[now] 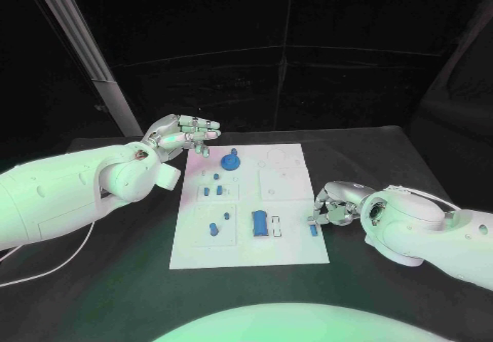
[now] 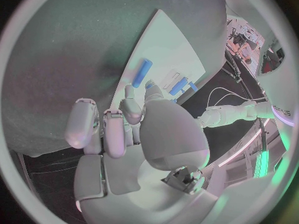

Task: Assemble the parts on the task board

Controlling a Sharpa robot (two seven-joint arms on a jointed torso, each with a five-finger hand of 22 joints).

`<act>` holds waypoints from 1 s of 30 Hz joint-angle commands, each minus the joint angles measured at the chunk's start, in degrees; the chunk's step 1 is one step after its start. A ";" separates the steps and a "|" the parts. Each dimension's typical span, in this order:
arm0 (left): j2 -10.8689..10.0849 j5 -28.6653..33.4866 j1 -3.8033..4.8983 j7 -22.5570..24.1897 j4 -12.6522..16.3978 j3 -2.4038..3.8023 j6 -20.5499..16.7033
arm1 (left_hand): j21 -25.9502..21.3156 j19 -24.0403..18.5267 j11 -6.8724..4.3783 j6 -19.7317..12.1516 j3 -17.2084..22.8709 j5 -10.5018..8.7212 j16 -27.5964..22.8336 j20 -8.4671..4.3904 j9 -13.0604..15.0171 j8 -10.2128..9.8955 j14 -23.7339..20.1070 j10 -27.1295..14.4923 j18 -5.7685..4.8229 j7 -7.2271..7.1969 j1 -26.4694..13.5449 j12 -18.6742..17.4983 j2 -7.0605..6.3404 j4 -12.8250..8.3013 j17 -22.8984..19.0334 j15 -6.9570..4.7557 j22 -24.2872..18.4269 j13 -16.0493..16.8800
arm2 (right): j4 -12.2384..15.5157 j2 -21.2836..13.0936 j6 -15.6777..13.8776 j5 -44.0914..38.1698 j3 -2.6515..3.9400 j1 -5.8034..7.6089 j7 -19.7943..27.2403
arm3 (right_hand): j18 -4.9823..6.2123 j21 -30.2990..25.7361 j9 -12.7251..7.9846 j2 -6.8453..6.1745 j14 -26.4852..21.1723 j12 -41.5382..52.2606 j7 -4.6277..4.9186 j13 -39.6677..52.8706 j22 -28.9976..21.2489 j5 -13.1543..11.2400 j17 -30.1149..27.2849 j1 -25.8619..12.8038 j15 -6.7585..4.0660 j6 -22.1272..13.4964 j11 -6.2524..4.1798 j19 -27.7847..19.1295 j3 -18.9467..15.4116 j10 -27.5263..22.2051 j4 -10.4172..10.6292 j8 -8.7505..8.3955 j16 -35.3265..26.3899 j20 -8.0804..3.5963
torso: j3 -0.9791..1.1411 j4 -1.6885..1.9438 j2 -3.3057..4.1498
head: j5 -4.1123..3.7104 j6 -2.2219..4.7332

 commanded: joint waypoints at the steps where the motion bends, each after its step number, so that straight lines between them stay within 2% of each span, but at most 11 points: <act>1: -0.05 0.23 0.07 0.26 0.14 0.03 0.61 | -0.39 -0.52 -0.07 -0.15 -0.28 0.00 -0.07 -0.03 -0.03 0.36 -0.36 -0.41 0.82 -0.03 -0.35 0.20 0.17 0.06 -0.08 0.06 -0.08 -0.07 | -0.19 0.42 3.91 -2.18 0.01 -0.04 -1.61 | -0.34 -0.27 -0.08 -0.36 3.57 -0.23 -0.06 -0.08 -0.08 -0.27 3.34 -0.19 0.35 0.44 -0.08 -0.22 -0.43 -0.17 -0.01 -0.36 -0.32 0.21 | -0.02 0.00 0.00 | 0.01 -0.04; 14: -0.20 0.23 0.07 0.22 0.17 0.02 0.66 | -0.39 -0.52 -0.07 -0.15 -0.28 0.00 -0.07 -0.03 -0.03 0.36 -0.36 -0.41 0.82 -0.03 -0.35 0.20 0.17 0.06 -0.08 0.06 -0.08 -0.07 | -0.68 2.19 6.74 -3.71 0.00 -0.71 -2.26 | -0.34 -0.30 -0.01 -0.43 3.57 -0.32 -0.22 -0.10 -0.07 -0.35 3.36 0.39 0.27 0.92 -0.21 -0.25 -0.63 -0.18 -0.15 -0.26 -0.35 0.17 | -0.01 0.00 -0.02 | 0.16 -0.28; 20: -0.27 0.23 0.07 0.21 0.20 0.02 0.69 | -0.39 -0.52 -0.07 -0.15 -0.28 0.00 -0.07 -0.03 -0.03 0.36 -0.36 -0.41 0.82 -0.03 -0.35 0.20 0.17 0.06 -0.08 0.06 -0.08 -0.07 | -0.70 3.14 7.61 -6.98 0.00 -1.01 -2.56 | -0.36 -0.29 -0.01 -0.56 3.57 -0.47 -0.29 -0.05 0.06 0.08 3.36 3.48 0.11 1.20 -0.34 -0.22 -0.43 -0.20 -1.83 -0.49 -0.40 0.03 | -0.01 -0.02 0.02 | 0.20 -0.38; 22: -0.28 0.23 0.07 0.21 0.21 0.02 0.72 | -0.39 -0.52 -0.07 -0.15 -0.28 0.00 -0.07 -0.03 -0.03 0.36 -0.36 -0.41 0.82 -0.03 -0.35 0.20 0.17 0.06 -0.08 0.06 -0.08 -0.07 | -0.74 3.48 7.66 -8.00 0.00 -1.09 -2.64 | -0.38 -0.26 -0.05 -0.38 3.60 -0.27 -0.29 0.19 0.20 -0.98 3.48 5.45 0.05 1.28 -0.39 -0.18 0.05 -0.10 -3.00 -0.65 -0.36 -0.03 | -0.02 -0.01 -0.03 | 0.16 -0.39; 26: -0.31 0.23 0.07 0.23 0.23 0.02 0.75 | -0.43 -0.54 -0.10 -0.13 -0.25 0.02 -0.04 -0.04 -0.03 0.41 -0.39 -0.46 0.84 -0.06 -0.26 0.32 0.24 -0.01 -0.15 0.03 -0.13 -0.08 | -0.79 4.05 7.83 -9.52 0.00 -1.18 -2.84 | -0.43 -0.21 -0.23 0.88 3.63 -0.48 -0.33 0.20 0.41 -5.97 3.64 9.60 -0.05 1.44 -0.49 -0.11 2.14 -0.20 -5.46 -1.13 -0.31 -0.16 | -0.04 0.06 -0.03 | 0.10 -0.38; 30: -0.35 0.23 0.07 0.24 0.25 0.02 0.76 | -0.43 -0.54 -0.10 -0.13 -0.25 0.02 -0.04 -0.04 -0.03 0.41 -0.39 -0.46 0.84 -0.06 -0.26 0.32 0.24 -0.01 -0.15 0.03 -0.13 -0.08 | -0.74 4.28 7.40 -10.21 0.00 -1.21 -3.05 | -0.44 -0.19 -0.51 1.59 3.64 -0.77 -0.31 0.12 0.50 -5.63 3.69 12.09 -0.10 1.59 -0.53 -0.08 4.04 -0.42 -7.08 -1.64 -0.31 -0.23 | -0.04 0.09 -0.03 | 0.07 -0.40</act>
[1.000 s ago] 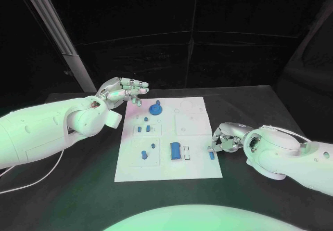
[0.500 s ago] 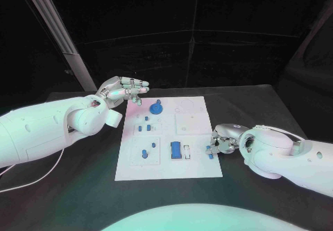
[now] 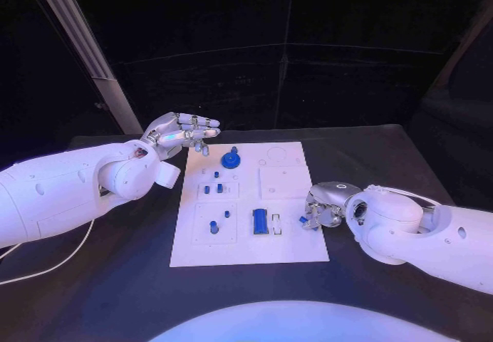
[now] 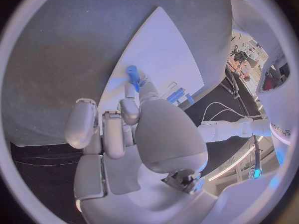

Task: Assemble the parts on the task board

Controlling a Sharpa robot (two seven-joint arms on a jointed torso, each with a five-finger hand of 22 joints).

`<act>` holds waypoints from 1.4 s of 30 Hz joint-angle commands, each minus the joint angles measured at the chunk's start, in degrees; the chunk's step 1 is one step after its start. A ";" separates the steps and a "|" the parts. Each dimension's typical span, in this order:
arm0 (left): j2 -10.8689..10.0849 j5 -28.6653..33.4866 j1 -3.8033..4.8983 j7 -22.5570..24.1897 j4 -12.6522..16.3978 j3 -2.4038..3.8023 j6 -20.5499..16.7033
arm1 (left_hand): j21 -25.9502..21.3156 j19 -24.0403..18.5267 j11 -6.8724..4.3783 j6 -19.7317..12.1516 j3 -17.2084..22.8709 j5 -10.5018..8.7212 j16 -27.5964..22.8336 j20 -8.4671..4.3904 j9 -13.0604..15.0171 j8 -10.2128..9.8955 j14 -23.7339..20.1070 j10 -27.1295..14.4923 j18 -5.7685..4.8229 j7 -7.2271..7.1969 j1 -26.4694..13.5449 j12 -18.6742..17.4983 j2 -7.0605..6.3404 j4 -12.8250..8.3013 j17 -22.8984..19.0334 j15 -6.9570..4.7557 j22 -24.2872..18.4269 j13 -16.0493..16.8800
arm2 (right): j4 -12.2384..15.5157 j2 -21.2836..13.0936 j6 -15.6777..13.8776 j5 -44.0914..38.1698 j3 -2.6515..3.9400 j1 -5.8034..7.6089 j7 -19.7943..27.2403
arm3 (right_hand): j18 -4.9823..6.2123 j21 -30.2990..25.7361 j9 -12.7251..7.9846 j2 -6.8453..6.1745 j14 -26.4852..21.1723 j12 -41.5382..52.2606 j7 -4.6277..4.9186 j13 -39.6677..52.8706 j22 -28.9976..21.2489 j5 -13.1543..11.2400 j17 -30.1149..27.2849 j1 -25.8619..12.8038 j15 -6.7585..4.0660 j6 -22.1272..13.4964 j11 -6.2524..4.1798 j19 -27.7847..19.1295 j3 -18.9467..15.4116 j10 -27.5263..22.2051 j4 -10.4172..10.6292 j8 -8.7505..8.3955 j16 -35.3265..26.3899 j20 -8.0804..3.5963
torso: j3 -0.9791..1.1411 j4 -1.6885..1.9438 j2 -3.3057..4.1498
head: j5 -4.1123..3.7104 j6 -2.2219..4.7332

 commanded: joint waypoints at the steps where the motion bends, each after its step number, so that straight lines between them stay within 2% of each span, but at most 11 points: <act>1: -0.07 0.23 0.07 0.25 0.14 0.04 0.68 | -0.19 -0.53 -0.10 -0.13 -0.25 0.02 -0.04 -0.04 -0.03 0.19 -0.39 -0.46 0.84 -0.06 -0.26 0.32 0.24 -0.01 -0.05 0.03 -0.05 -0.08 | -0.28 0.15 2.12 -2.55 -0.46 -0.52 -1.20 | -0.44 -0.19 -0.81 1.04 3.70 -0.35 -0.09 -0.15 0.09 0.87 3.71 2.29 -0.16 0.54 -0.32 -0.07 1.24 -0.25 -1.10 -0.38 -0.11 -0.24 | -0.01 0.05 -0.03 | 0.02 -0.03; 4: -0.09 0.23 0.07 0.26 0.13 0.03 0.67 | -0.19 -0.53 -0.10 -0.13 -0.25 0.02 -0.04 -0.04 -0.03 0.19 -0.39 -0.46 0.84 -0.06 -0.26 0.32 0.24 -0.01 -0.05 0.03 -0.05 -0.08 | -0.05 0.13 0.62 -2.58 -0.46 -0.53 -1.33 | -0.46 -0.16 -1.06 1.15 3.71 -0.45 -0.05 -0.15 0.18 2.39 3.80 2.36 -0.11 0.72 -0.30 -0.03 2.17 -0.27 -1.32 -0.78 -0.08 -0.23 | 0.02 -0.01 -0.06 | 0.05 -0.04; 6: -0.10 0.23 0.07 0.26 0.14 0.03 0.67 | -0.19 -0.53 -0.10 -0.13 -0.25 0.02 -0.04 -0.04 -0.03 0.19 -0.39 -0.46 0.84 -0.06 -0.26 0.32 0.24 -0.01 -0.05 0.03 -0.05 -0.08 | 0.19 0.02 -0.62 -2.14 -0.46 -0.54 -1.37 | -0.48 -0.12 -1.31 0.99 3.74 -0.47 -0.03 -0.11 0.29 4.31 3.88 1.81 -0.08 0.89 -0.29 0.03 2.89 -0.21 -1.13 -1.19 -0.04 -0.22 | 0.01 -0.01 -0.05 | 0.03 -0.02; 9: -0.10 0.23 0.07 0.27 0.14 0.03 0.67 | -0.19 -0.53 -0.10 -0.13 -0.25 0.02 -0.04 -0.04 -0.03 0.19 -0.39 -0.46 0.84 -0.06 -0.26 0.32 0.24 -0.01 -0.05 0.03 -0.05 -0.08 | 0.76 -0.29 -2.99 -0.65 -0.46 -0.53 -1.27 | -0.49 -0.06 -1.64 0.63 3.77 -0.57 -0.05 -0.11 0.41 6.99 4.01 0.69 -0.08 1.07 -0.30 0.10 3.98 -0.14 -0.51 -1.77 0.01 -0.22 | 0.02 -0.03 -0.05 | 0.06 0.01; 17: -0.06 0.23 0.07 0.28 0.14 0.03 0.66 | -0.19 -0.53 -0.10 -0.13 -0.25 0.02 -0.04 -0.04 -0.03 0.19 -0.39 -0.46 0.84 -0.06 -0.26 0.32 0.24 -0.01 -0.05 0.03 -0.05 -0.08 | 2.27 -1.09 -9.26 4.88 -0.44 -0.52 0.88 | -0.55 0.14 -2.11 -0.57 3.86 -0.13 -0.26 0.40 0.84 11.92 4.44 -1.47 -0.21 1.88 -0.38 0.32 7.37 0.37 1.22 -2.70 0.22 -0.29 | 0.00 0.05 0.01 | 0.12 0.14; 21: -0.06 0.23 0.07 0.29 0.15 0.03 0.64 | -0.19 -0.53 -0.10 -0.13 -0.25 0.02 -0.04 -0.04 -0.03 0.19 -0.39 -0.46 0.84 -0.06 -0.26 0.32 0.24 -0.01 -0.05 0.03 -0.05 -0.08 | 2.90 -1.31 -13.21 8.93 -0.44 -0.51 2.66 | -0.63 0.42 -2.13 -1.29 3.95 0.57 -0.48 1.01 1.36 13.41 4.75 -2.90 -0.35 2.61 -0.60 0.59 9.00 0.93 2.41 -2.84 0.40 -0.42 | 0.01 0.03 0.02 | 0.15 0.08; 26: -0.02 0.23 0.07 0.29 0.14 0.03 0.65 | -0.20 -0.54 -0.10 -0.15 -0.23 0.03 -0.02 -0.05 -0.03 0.20 -0.42 -0.51 0.85 -0.06 -0.17 0.37 0.23 -0.09 -0.09 0.01 -0.07 -0.09 | 3.33 -1.18 -15.86 13.45 -0.43 -0.50 3.25 | -0.62 0.43 -2.10 -1.92 3.98 1.03 -0.60 1.43 1.36 13.83 4.91 -3.70 -0.45 3.04 -0.71 0.61 9.89 1.25 3.04 -2.88 0.49 -0.51 | -0.03 0.08 0.06 | 0.17 -0.01; 32: 0.03 0.23 0.07 0.26 0.15 0.03 0.68 | -0.20 -0.54 -0.10 -0.15 -0.23 0.03 -0.02 -0.05 -0.03 0.20 -0.42 -0.51 0.85 -0.06 -0.17 0.37 0.23 -0.09 -0.09 0.01 -0.07 -0.09 | 3.16 -0.51 -16.35 18.43 -0.43 -0.50 2.75 | -0.65 0.50 -2.04 -2.79 4.01 1.27 -0.73 1.70 1.51 14.92 5.06 -4.66 -0.55 3.44 -0.83 0.69 11.13 1.50 3.73 -3.02 0.57 -0.63 | -0.01 0.10 0.10 | 0.22 -0.15; 36: 0.07 0.23 0.07 0.24 0.12 0.03 0.68 | -0.20 -0.54 -0.10 -0.15 -0.23 0.03 -0.02 -0.05 -0.03 0.20 -0.42 -0.51 0.85 -0.06 -0.17 0.37 0.23 -0.09 -0.09 0.01 -0.07 -0.09 | 2.65 0.39 -14.74 21.31 -0.43 -0.49 1.85 | -0.66 0.50 -1.96 -3.72 4.01 1.30 -0.74 1.80 1.54 17.92 5.06 -6.36 -0.54 3.77 -0.81 0.71 11.58 1.65 4.80 -3.16 0.57 -0.64 | -0.01 0.10 0.08 | 0.28 -0.24; 42: 0.19 0.23 0.07 0.23 0.12 0.03 0.72 | -0.20 -0.54 -0.10 -0.15 -0.23 0.03 -0.02 -0.05 -0.03 0.20 -0.42 -0.51 0.85 -0.06 -0.17 0.37 0.23 -0.09 -0.09 0.01 -0.07 -0.09 | 1.40 2.58 -12.49 23.81 -0.44 -0.48 -0.02 | -0.68 0.58 -1.49 -4.12 4.03 2.14 -1.20 2.55 1.75 18.62 5.20 -8.31 -0.76 5.11 -1.16 0.81 11.71 2.31 6.07 -2.75 0.63 -0.74 | -0.04 0.13 0.10 | 0.32 -0.28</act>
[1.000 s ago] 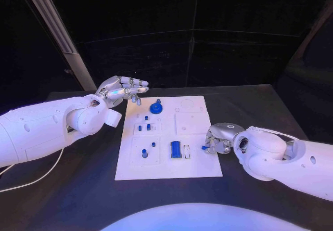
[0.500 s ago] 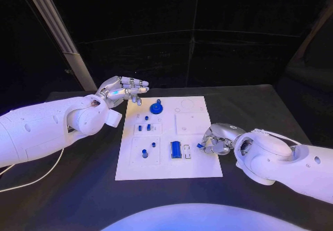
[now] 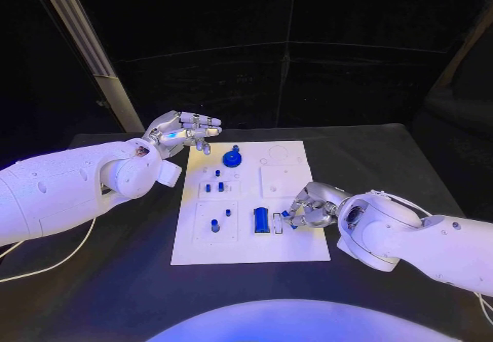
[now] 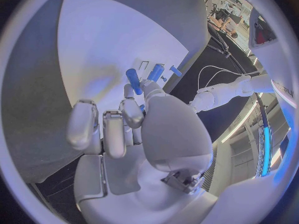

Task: Assemble the parts on the task board

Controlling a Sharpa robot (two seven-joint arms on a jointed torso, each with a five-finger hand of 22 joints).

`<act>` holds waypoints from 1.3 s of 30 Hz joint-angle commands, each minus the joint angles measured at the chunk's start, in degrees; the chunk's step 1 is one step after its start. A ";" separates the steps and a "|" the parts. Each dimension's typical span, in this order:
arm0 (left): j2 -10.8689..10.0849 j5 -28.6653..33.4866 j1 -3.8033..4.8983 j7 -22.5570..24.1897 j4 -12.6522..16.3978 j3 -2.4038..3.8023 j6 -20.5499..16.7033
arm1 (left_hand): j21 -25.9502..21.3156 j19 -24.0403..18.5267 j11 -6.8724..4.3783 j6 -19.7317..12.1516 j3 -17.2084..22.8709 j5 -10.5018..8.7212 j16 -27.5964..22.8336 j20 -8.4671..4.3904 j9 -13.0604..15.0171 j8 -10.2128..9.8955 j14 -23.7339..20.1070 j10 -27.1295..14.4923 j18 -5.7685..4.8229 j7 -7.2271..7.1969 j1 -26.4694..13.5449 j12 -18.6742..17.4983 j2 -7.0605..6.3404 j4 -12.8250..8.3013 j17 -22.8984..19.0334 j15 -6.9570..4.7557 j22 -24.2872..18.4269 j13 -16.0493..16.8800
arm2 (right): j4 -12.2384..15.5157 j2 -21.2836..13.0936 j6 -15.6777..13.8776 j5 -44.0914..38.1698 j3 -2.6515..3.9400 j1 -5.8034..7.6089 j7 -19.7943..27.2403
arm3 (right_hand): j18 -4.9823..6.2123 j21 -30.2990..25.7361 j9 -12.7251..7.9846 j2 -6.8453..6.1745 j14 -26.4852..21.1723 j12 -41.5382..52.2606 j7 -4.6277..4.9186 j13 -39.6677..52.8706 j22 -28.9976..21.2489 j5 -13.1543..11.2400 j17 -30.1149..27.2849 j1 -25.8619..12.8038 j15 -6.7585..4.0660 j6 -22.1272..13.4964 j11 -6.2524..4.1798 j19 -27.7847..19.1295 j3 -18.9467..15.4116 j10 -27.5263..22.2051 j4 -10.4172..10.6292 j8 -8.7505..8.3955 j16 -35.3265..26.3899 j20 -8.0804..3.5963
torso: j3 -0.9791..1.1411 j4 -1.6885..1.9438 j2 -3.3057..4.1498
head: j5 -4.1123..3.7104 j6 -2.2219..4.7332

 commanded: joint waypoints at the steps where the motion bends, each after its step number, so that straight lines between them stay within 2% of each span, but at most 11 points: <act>1: 0.12 0.23 0.08 0.24 0.09 0.04 0.66 | -0.21 -0.54 0.11 -0.15 -0.23 0.03 -0.02 -0.04 -0.03 0.20 -0.42 -0.29 0.86 -0.06 -0.17 0.37 0.23 -0.09 -0.06 0.01 -0.09 -0.09 | -0.60 0.96 1.57 4.09 0.00 0.07 -1.90 | -0.69 0.28 0.44 -0.03 4.08 0.87 -0.38 0.60 0.23 0.34 5.23 -1.18 -0.62 1.07 -0.22 0.31 0.01 0.75 0.81 0.24 0.41 -0.24 | -0.01 0.03 0.00 | 0.04 -0.05; 13: 0.12 0.23 0.10 0.23 0.18 0.04 0.65 | -0.21 -0.55 0.11 -0.17 -0.23 0.04 -0.01 -0.05 -0.03 0.21 -0.43 -0.32 0.86 -0.06 -0.14 0.41 0.22 -0.13 -0.08 0.01 -0.10 -0.09 | -2.01 3.49 0.75 3.63 0.00 0.08 -4.94 | -0.69 0.28 0.92 -0.31 4.10 1.02 -0.69 0.83 0.27 0.51 5.31 -2.29 -0.86 1.78 -0.47 0.37 0.09 1.06 1.51 0.39 0.44 -0.46 | 0.01 0.07 -0.01 | 0.19 -0.17; 20: 0.12 0.23 0.10 0.25 0.19 0.04 0.67 | -0.25 -0.56 0.13 -0.18 -0.35 0.00 0.01 -0.02 -0.03 0.23 -0.45 -0.37 0.84 -0.03 -0.33 0.49 0.20 -0.04 -0.13 0.04 -0.14 -0.09 | -2.53 4.28 0.06 2.67 0.01 0.08 -5.76 | -0.72 0.31 1.43 -0.31 4.12 0.53 -0.86 0.54 0.39 -0.34 5.42 -3.95 -0.99 2.34 -0.61 0.44 -0.21 1.16 2.65 0.52 0.49 -0.60 | 0.07 -0.02 -0.02 | 0.27 -0.22; 30: 0.08 0.23 0.10 0.21 0.22 0.04 0.72 | -0.25 -0.56 0.13 -0.18 -0.35 0.00 0.01 -0.02 -0.03 0.23 -0.45 -0.37 0.84 -0.03 -0.33 0.49 0.20 -0.04 -0.13 0.04 -0.14 -0.09 | -2.96 5.09 0.56 1.75 0.01 0.08 -6.51 | -0.74 0.30 2.31 -0.75 4.12 0.53 -1.09 0.72 0.48 -0.62 5.46 -6.43 -1.13 3.08 -0.77 0.52 -1.89 1.47 4.15 0.87 0.49 -0.75 | 0.03 -0.01 0.01 | 0.06 -0.32; 31: 0.07 0.23 0.10 0.20 0.22 0.04 0.71 | -0.25 -0.56 0.13 -0.18 -0.35 0.00 0.01 -0.02 -0.03 0.23 -0.45 -0.37 0.84 -0.03 -0.33 0.49 0.20 -0.04 -0.13 0.04 -0.14 -0.09 | -2.98 5.11 0.60 1.60 0.01 0.08 -6.56 | -0.74 0.27 2.43 -0.91 4.11 0.49 -1.07 0.72 0.43 -1.17 5.42 -6.96 -1.12 3.12 -0.76 0.51 -2.39 1.49 4.38 0.89 0.46 -0.76 | 0.03 -0.01 0.02 | 0.07 -0.32; 34: 0.05 0.23 0.11 0.18 0.22 0.04 0.70 | -0.25 -0.56 0.13 -0.18 -0.35 0.00 0.01 -0.02 -0.03 0.23 -0.45 -0.37 0.84 -0.03 -0.33 0.49 0.20 -0.04 -0.13 0.04 -0.14 -0.09 | -3.02 5.17 0.75 1.19 0.01 0.08 -6.65 | -0.73 0.19 2.82 -0.95 4.08 0.31 -1.07 0.70 0.35 -5.93 5.33 -8.62 -1.09 3.13 -0.74 0.48 -4.07 1.51 4.63 0.91 0.38 -0.76 | 0.05 0.01 0.00 | 0.08 -0.32; 35: 0.05 0.23 0.11 0.17 0.22 0.04 0.70 | -0.25 -0.56 0.13 -0.18 -0.35 0.00 0.01 -0.02 -0.03 0.23 -0.45 -0.37 0.84 -0.03 -0.33 0.49 0.20 -0.04 -0.13 0.04 -0.14 -0.09 | -3.03 5.18 0.78 1.15 0.01 0.08 -6.65 | -0.73 0.18 2.89 -0.90 4.08 0.29 -1.07 0.71 0.35 -6.69 5.33 -8.81 -1.09 3.11 -0.74 0.48 -4.33 1.51 4.62 0.90 0.38 -0.76 | 0.04 0.00 -0.01 | 0.08 -0.33; 39: 0.03 0.23 0.11 0.14 0.23 0.04 0.73 | -0.25 -0.56 0.13 -0.18 -0.35 0.00 0.01 -0.02 -0.03 0.23 -0.45 -0.37 0.84 -0.03 -0.33 0.49 0.20 -0.04 -0.13 0.04 -0.14 -0.09 | -3.03 5.24 1.19 0.87 0.01 0.08 -6.60 | -0.72 0.12 3.48 -0.57 4.08 0.20 -1.10 0.85 0.35 -12.30 5.27 -10.03 -1.11 2.94 -0.73 0.49 -6.48 1.53 4.57 0.83 0.31 -0.77 | 0.03 0.03 -0.01 | -0.02 -0.42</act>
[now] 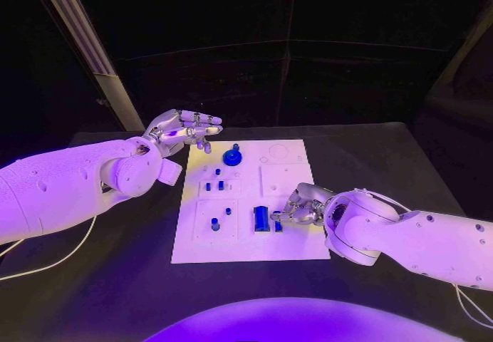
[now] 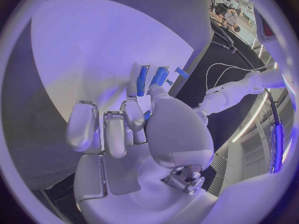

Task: Assemble the parts on the task board

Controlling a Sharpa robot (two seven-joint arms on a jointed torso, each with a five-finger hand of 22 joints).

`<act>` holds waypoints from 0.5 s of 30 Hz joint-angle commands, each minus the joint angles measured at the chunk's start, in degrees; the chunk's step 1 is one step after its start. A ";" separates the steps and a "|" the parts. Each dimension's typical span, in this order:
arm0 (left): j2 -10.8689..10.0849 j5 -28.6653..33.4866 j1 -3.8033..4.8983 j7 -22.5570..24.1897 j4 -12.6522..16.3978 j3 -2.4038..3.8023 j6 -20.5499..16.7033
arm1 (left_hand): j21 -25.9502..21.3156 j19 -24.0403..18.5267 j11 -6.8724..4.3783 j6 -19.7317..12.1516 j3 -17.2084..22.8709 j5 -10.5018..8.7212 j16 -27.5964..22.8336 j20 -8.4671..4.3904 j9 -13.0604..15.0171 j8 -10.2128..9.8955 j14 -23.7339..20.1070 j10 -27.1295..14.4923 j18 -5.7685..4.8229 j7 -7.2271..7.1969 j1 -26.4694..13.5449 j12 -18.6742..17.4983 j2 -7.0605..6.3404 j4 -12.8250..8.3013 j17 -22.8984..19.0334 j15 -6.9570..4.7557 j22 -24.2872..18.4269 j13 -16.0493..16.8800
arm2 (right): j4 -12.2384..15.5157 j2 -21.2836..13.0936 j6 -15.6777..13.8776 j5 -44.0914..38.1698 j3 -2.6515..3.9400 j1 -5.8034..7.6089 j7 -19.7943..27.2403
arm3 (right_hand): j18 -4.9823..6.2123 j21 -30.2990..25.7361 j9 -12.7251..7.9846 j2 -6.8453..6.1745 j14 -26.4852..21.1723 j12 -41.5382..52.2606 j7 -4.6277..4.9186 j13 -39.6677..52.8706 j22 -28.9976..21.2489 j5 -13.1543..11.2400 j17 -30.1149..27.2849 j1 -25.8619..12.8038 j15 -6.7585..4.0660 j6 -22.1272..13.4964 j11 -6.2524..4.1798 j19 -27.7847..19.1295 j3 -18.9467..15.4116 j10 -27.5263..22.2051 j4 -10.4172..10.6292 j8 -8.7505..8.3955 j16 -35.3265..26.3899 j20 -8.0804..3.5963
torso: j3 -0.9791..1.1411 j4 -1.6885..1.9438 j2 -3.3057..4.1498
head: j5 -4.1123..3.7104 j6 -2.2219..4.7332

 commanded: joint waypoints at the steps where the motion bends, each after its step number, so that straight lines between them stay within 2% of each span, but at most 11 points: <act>1: -0.01 0.23 0.09 0.15 0.13 0.04 0.68 | -0.25 -0.56 0.13 -0.18 -0.35 0.00 0.01 -0.02 -0.03 0.23 -0.45 -0.37 0.84 -0.03 -0.33 0.26 0.20 -0.04 -0.08 0.04 -0.09 -0.10 | 0.08 0.05 0.59 -1.09 0.01 0.06 -0.21 | -0.72 0.11 0.32 0.17 4.06 -0.39 -0.11 0.09 -0.08 -2.29 5.27 -0.76 -0.30 0.13 -0.11 -0.01 -1.09 0.32 -0.05 -0.03 0.02 -0.27 | -0.02 0.02 0.00 | -0.08 -0.08; 6: -0.06 0.23 0.09 0.13 0.14 0.04 0.67 | -0.25 -0.56 0.13 -0.18 -0.35 0.00 0.01 -0.02 -0.03 0.23 -0.45 -0.37 0.84 -0.03 -0.33 0.26 0.20 -0.04 -0.08 0.04 -0.09 -0.10 | 0.23 -0.13 0.87 -1.23 0.01 0.06 0.00 | -0.72 0.11 0.41 0.16 4.07 -0.33 -0.10 0.18 -0.05 -2.60 5.30 -0.81 -0.30 0.10 -0.11 0.00 -1.41 0.34 -0.06 -0.04 0.04 -0.26 | 0.01 0.00 -0.05 | -0.13 -0.13; 9: -0.08 0.23 0.09 0.13 0.15 0.04 0.65 | -0.25 -0.56 0.13 -0.18 -0.35 0.00 0.01 -0.02 -0.03 0.23 -0.45 -0.37 0.84 -0.03 -0.33 0.26 0.20 -0.04 -0.08 0.04 -0.09 -0.10 | 0.48 -0.52 0.01 -1.77 0.01 0.06 1.15 | -0.72 0.11 0.43 0.17 4.08 -0.31 -0.10 0.20 -0.07 -2.62 5.32 -0.77 -0.30 0.09 -0.11 -0.01 -1.43 0.35 -0.09 -0.05 0.05 -0.26 | 0.03 -0.02 -0.02 | -0.14 -0.10; 13: -0.12 0.23 0.09 0.14 0.21 0.04 0.65 | -0.25 -0.56 0.13 -0.18 -0.35 0.00 0.01 -0.02 -0.03 0.23 -0.45 -0.37 0.84 -0.03 -0.33 0.26 0.20 -0.04 -0.08 0.04 -0.09 -0.10 | 1.06 -1.96 -4.06 -2.17 0.01 0.06 6.11 | -0.69 -0.09 0.38 0.48 3.97 -1.14 0.45 -0.24 -0.33 -2.21 4.87 0.82 -0.03 -1.52 0.29 -0.19 -1.85 -0.18 -0.77 -1.01 -0.27 -0.16 | 0.03 0.05 0.00 | -0.19 -0.02; 15: -0.16 0.23 0.09 0.14 0.19 0.04 0.61 | -0.25 -0.56 0.13 -0.18 -0.35 0.00 0.01 -0.02 -0.03 0.23 -0.45 -0.37 0.84 -0.03 -0.33 0.26 0.20 -0.04 -0.08 0.04 -0.09 -0.10 | 1.24 -2.76 -5.72 -2.30 0.01 0.06 9.45 | -0.68 -0.22 0.13 0.61 3.95 -1.73 1.09 -0.56 -0.49 -1.60 4.80 2.42 0.33 -3.27 0.79 -0.33 -1.98 -0.61 -1.52 -2.11 -0.33 0.09 | 0.03 0.03 0.01 | -0.15 0.05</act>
